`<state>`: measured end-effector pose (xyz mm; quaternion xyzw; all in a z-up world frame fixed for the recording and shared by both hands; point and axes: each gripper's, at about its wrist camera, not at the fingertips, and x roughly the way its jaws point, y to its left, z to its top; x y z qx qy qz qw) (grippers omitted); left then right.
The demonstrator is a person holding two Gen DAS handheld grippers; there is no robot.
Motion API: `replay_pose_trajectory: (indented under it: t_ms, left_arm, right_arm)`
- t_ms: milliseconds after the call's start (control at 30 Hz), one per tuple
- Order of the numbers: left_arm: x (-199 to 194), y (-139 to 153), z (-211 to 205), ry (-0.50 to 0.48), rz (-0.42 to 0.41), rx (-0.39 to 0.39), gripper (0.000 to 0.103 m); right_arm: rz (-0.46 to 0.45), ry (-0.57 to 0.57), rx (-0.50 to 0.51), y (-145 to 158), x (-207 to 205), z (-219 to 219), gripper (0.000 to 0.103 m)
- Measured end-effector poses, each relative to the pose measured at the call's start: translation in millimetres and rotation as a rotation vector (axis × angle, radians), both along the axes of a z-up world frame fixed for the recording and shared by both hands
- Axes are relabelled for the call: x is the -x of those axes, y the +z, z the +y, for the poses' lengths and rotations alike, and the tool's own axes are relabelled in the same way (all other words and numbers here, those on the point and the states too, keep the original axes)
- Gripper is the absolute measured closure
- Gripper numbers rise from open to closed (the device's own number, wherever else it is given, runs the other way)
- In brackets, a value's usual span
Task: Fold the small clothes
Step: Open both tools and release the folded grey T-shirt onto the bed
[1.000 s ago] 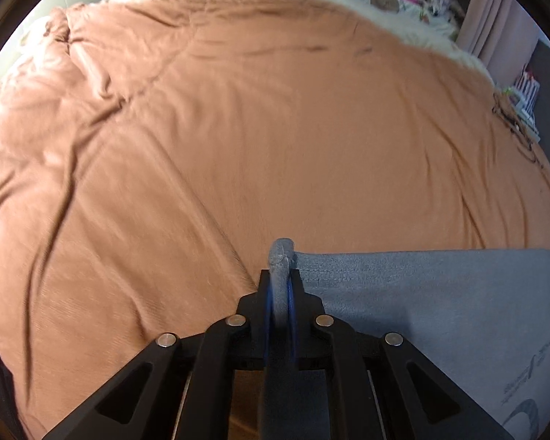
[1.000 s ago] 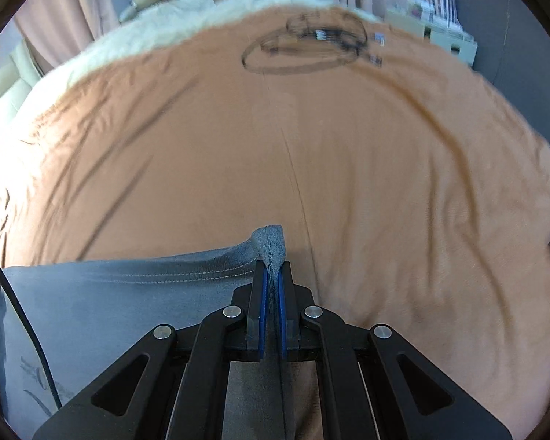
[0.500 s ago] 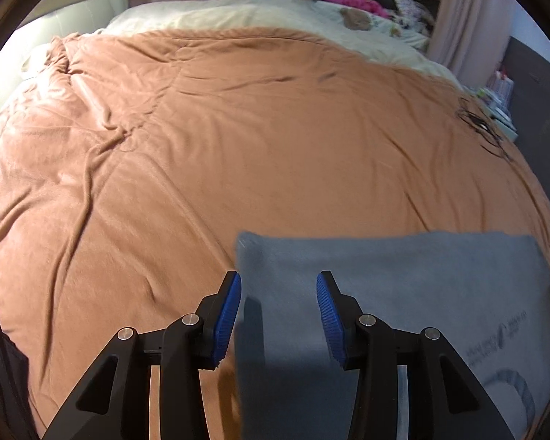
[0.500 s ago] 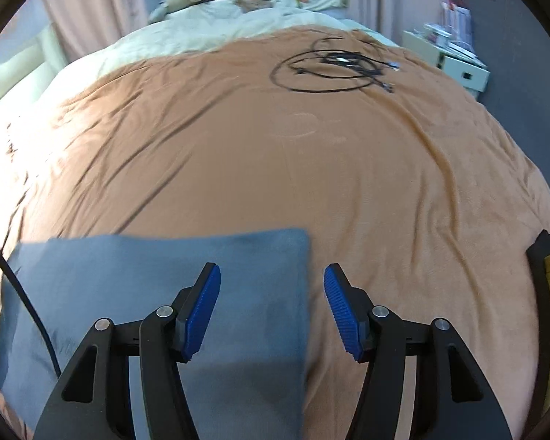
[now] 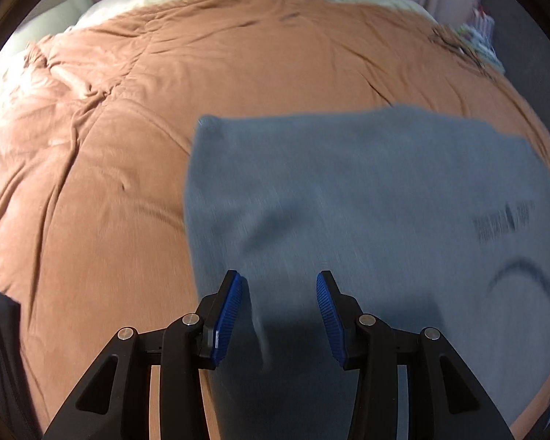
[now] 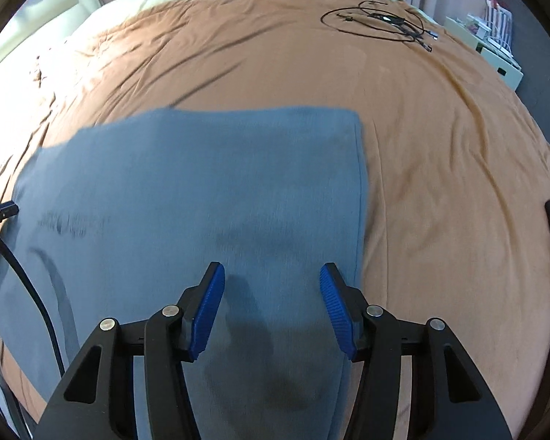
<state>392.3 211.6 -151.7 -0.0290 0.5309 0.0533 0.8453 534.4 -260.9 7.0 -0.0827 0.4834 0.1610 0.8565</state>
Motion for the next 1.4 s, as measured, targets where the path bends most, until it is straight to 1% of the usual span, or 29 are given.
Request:
replay_pose_trajectory:
  t_ms: [100,167,233,367,567,633,767,833,900,1033,1167,1300,1367,1400]
  left_arm:
    - [19,3,-14,-0.023,0.0,-0.013,0.058]
    - [32,6,-21,-0.029,-0.005,0.003,0.058]
    - [46,6,-29,-0.041,0.004,0.026,0.058]
    - [72,5,-46,-0.054,0.004,0.021,0.058]
    - [106,-1,-60,-0.03,0.0,0.015,0.058]
    - [115,-3,-60,-0.015,-0.006,0.011,0.058]
    - [130,-5,-57,0.021,-0.014,0.033,0.058]
    - [140,-7,-58,0.025,-0.014,0.023,0.058]
    - [151,-11,-58,0.028,-0.017,0.012,0.058]
    - [166,-12,-54,0.058,-0.037,0.033,0.058]
    - [176,-12,-57,0.06,-0.052,0.02,0.058]
    - [185,-2,-51,0.09,-0.06,0.056,0.057]
    - [190,7,-48,0.11,-0.084,0.074,0.058]
    - [191,12,-47,0.116,-0.1,0.078,0.058]
  right_arm:
    - [-0.002,0.003,0.02,4,14,0,0.051]
    - [-0.018,0.021,0.031,8,29,3,0.051]
    - [-0.017,0.04,0.007,9,45,5,0.051]
    - [-0.006,0.066,-0.007,4,76,5,0.051]
    - [-0.004,0.074,-0.005,-5,110,-1,0.051]
    - [-0.007,0.07,0.002,-7,123,-3,0.051]
    - [0.002,0.046,0.01,-15,142,-9,0.051]
    - [0.006,0.039,0.019,-18,150,-12,0.051]
    - [-0.009,0.035,0.016,-19,159,-17,0.051]
    - [-0.022,0.006,-0.006,-23,177,-26,0.051]
    - [-0.043,-0.001,-0.005,-25,193,-32,0.051]
    - [-0.03,-0.02,-0.012,-22,207,-39,0.051]
    - [-0.023,-0.03,-0.017,-15,210,-41,0.051]
    - [-0.027,-0.028,-0.044,-9,214,-42,0.051]
